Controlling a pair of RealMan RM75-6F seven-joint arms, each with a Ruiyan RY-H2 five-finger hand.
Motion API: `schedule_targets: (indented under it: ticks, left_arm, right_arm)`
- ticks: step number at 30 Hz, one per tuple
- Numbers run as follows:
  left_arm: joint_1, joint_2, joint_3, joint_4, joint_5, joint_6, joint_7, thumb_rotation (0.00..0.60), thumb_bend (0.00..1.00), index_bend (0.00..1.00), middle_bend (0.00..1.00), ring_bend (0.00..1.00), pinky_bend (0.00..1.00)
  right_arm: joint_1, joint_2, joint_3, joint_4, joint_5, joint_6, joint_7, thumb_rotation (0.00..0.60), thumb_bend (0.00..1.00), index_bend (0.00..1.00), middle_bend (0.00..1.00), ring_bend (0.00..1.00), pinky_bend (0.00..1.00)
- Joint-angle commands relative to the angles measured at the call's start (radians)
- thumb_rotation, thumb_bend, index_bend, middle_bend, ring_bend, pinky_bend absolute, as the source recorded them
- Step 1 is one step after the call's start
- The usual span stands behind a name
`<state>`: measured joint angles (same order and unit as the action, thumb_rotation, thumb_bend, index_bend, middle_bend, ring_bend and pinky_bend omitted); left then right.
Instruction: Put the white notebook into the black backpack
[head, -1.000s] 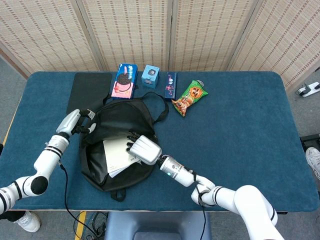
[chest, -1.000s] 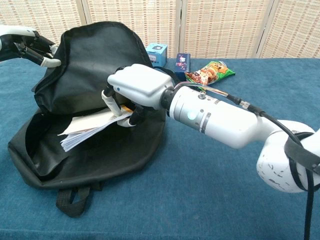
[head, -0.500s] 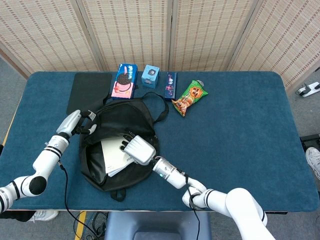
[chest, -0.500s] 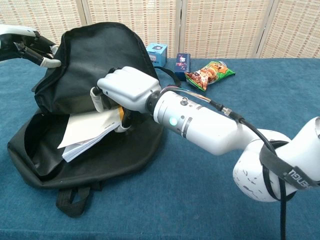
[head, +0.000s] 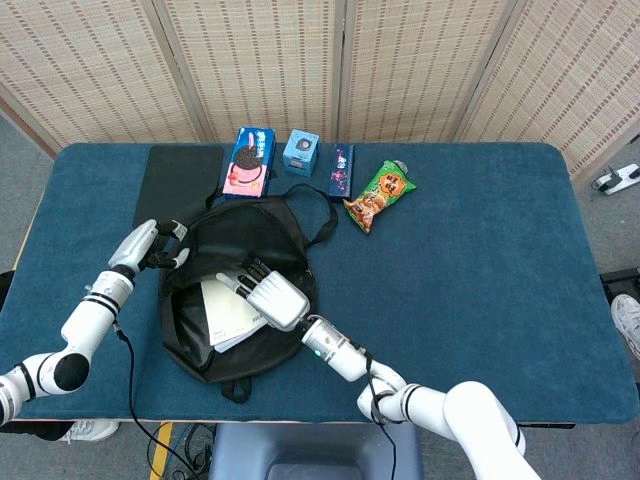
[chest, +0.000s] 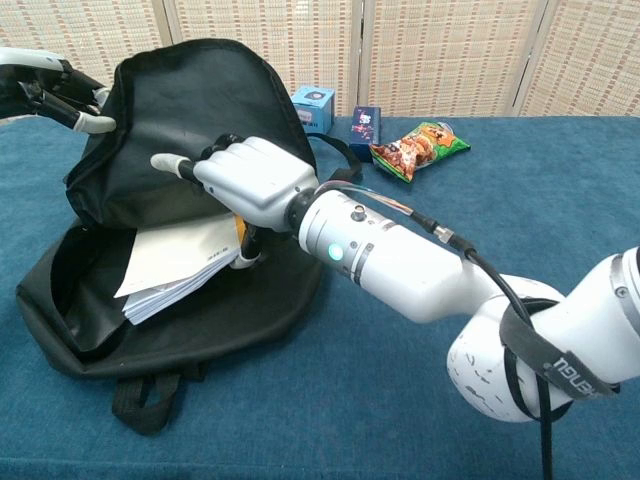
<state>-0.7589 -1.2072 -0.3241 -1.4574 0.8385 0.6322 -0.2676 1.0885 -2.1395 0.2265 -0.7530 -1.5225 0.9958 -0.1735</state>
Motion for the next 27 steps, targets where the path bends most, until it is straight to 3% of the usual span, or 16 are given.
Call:
schedule_targets:
  ticks: [1, 7, 12, 27]
  left_arm:
    - [0.001, 0.002, 0.001, -0.001, 0.002, 0.000, -0.002, 0.600, 0.47, 0.72, 0.33, 0.30, 0.17]
    - [0.000, 0.002, 0.006, 0.009, -0.002, -0.008, -0.006, 0.600, 0.47, 0.72, 0.33, 0.30, 0.17]
    - [0.001, -0.003, 0.013, 0.016, -0.001, -0.011, -0.008, 0.600, 0.47, 0.72, 0.32, 0.30, 0.17]
    - [0.035, 0.015, 0.049, -0.055, 0.046, 0.043, 0.025, 0.600, 0.47, 0.65, 0.31, 0.30, 0.17]
  right_arm:
    - [0.000, -0.003, 0.003, 0.001, 0.015, -0.019, -0.025, 0.600, 0.00, 0.00, 0.23, 0.09, 0.04]
    - [-0.024, 0.060, -0.026, -0.073, 0.008, -0.025, -0.046, 0.600, 0.00, 0.00, 0.16, 0.04, 0.00]
    - [-0.075, 0.176, -0.062, -0.223, 0.006, -0.017, -0.099, 0.600, 0.00, 0.00, 0.11, 0.02, 0.00]
    - [-0.276, 0.556, -0.149, -0.673, -0.019, 0.148, -0.216, 0.600, 0.00, 0.00, 0.16, 0.02, 0.00]
